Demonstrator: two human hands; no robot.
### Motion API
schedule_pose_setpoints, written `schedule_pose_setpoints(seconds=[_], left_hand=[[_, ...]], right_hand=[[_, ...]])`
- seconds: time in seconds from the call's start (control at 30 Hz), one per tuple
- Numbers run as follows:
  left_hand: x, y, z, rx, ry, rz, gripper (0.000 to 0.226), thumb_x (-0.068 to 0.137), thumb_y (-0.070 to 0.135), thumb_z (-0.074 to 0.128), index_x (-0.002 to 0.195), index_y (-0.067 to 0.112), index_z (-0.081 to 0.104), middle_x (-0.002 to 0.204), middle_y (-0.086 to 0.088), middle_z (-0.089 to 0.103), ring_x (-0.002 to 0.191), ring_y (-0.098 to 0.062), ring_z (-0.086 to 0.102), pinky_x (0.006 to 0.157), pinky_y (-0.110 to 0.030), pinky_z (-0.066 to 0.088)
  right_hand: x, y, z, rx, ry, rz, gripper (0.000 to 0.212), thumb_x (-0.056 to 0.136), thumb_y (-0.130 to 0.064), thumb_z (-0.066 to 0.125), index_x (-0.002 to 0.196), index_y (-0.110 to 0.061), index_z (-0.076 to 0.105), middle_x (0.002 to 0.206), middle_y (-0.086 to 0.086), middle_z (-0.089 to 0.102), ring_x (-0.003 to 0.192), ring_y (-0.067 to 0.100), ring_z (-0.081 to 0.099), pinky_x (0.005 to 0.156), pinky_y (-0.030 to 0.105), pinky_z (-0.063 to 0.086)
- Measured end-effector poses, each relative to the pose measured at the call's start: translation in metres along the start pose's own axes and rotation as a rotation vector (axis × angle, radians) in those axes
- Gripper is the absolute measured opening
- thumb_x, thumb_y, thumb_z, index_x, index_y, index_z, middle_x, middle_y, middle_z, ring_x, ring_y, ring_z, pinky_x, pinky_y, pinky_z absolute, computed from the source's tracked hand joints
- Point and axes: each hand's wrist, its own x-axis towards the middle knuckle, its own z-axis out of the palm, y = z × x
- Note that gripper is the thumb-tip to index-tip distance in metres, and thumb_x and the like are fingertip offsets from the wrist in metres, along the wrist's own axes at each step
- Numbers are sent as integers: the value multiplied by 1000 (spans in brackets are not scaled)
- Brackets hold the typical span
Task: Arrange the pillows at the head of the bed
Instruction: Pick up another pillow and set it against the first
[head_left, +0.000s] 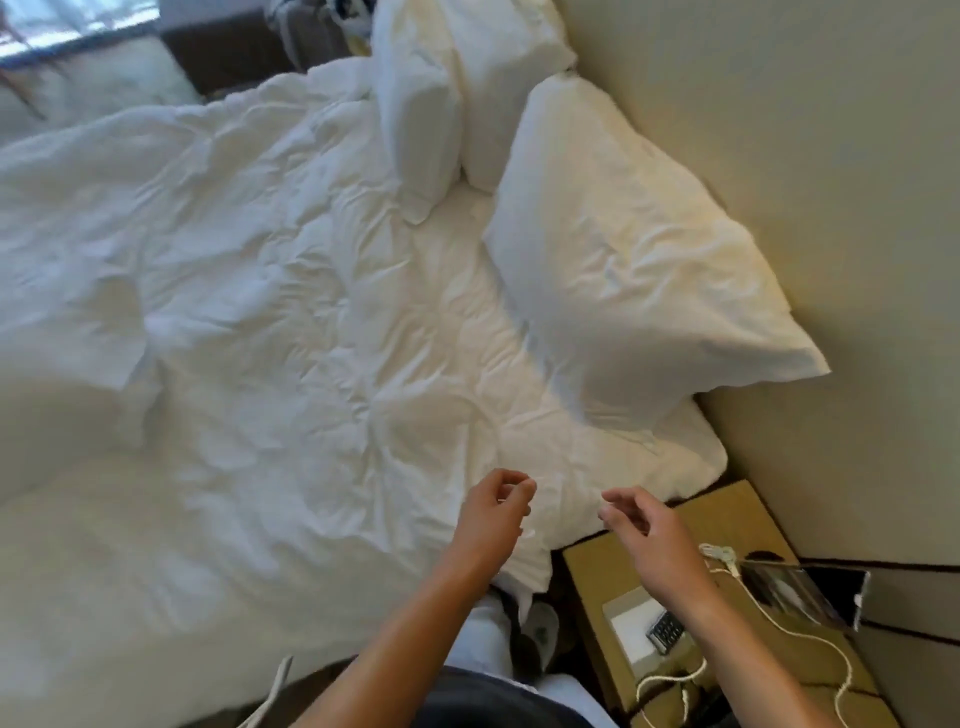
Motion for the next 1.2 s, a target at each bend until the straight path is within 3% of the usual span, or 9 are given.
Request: schedule_pose_setpoints(seconds=[0.17, 0.33, 0.6, 0.7, 0.87, 0.97, 1.07, 1.2], left_hand=[[-60, -62, -42, -127, 133, -99, 15, 100, 35, 59, 108, 25, 68, 107, -2, 72, 97, -12, 71, 95, -41, 59], [-114, -118, -90, -255, 300, -126, 13, 101, 38, 58, 107, 31, 66, 105, 3, 72, 97, -8, 70, 86, -29, 60], [-188, -201, -200, -439, 592, -129, 13, 101, 43, 56, 108, 37, 65, 105, 9, 71, 99, -7, 69, 88, -28, 60], [-212, -232, -248, -505, 665, -126, 14, 100, 45, 56, 107, 37, 66, 103, 9, 72, 96, -4, 70, 81, -23, 60], [-230, -263, -320, -572, 720, -116, 14, 100, 38, 58, 106, 30, 68, 100, 5, 73, 95, -8, 70, 81, -29, 60], [-224, -262, -353, -589, 724, -101, 15, 100, 36, 58, 105, 27, 69, 100, 4, 73, 94, -7, 71, 78, -29, 60], [-206, -247, -385, -589, 698, -70, 17, 100, 35, 58, 105, 25, 70, 101, 5, 74, 96, -8, 71, 85, -35, 62], [-177, -223, -435, -576, 695, -13, 18, 100, 37, 58, 105, 26, 71, 99, 7, 75, 93, -6, 72, 85, -34, 62]], right_hand=[[-9, -17, 65, -87, -186, -54, 14, 101, -35, 66, 114, -32, 70, 106, -11, 76, 102, 6, 72, 91, 32, 59], [-30, -73, 154, -175, -348, -209, 7, 102, -36, 63, 105, -38, 69, 98, -14, 76, 90, -4, 71, 75, 17, 51], [-95, -156, 317, -298, -574, -441, 10, 103, -34, 63, 107, -30, 71, 97, -11, 76, 92, 4, 72, 80, 23, 55], [-121, -164, 366, -336, -597, -473, 10, 103, -34, 63, 107, -31, 72, 97, -11, 76, 92, 5, 71, 81, 25, 55], [-151, -156, 415, -395, -606, -450, 9, 101, -33, 65, 100, -35, 73, 91, -12, 77, 89, -1, 70, 76, 20, 49], [-155, -154, 427, -423, -594, -425, 9, 100, -29, 67, 97, -33, 74, 88, -11, 77, 88, 2, 72, 78, 21, 52], [-147, -154, 436, -439, -561, -389, 10, 100, -29, 67, 95, -34, 74, 86, -12, 77, 85, 0, 71, 76, 21, 50], [-120, -163, 459, -415, -546, -299, 12, 101, -30, 65, 92, -32, 74, 87, -13, 78, 83, 1, 73, 79, 29, 54]])
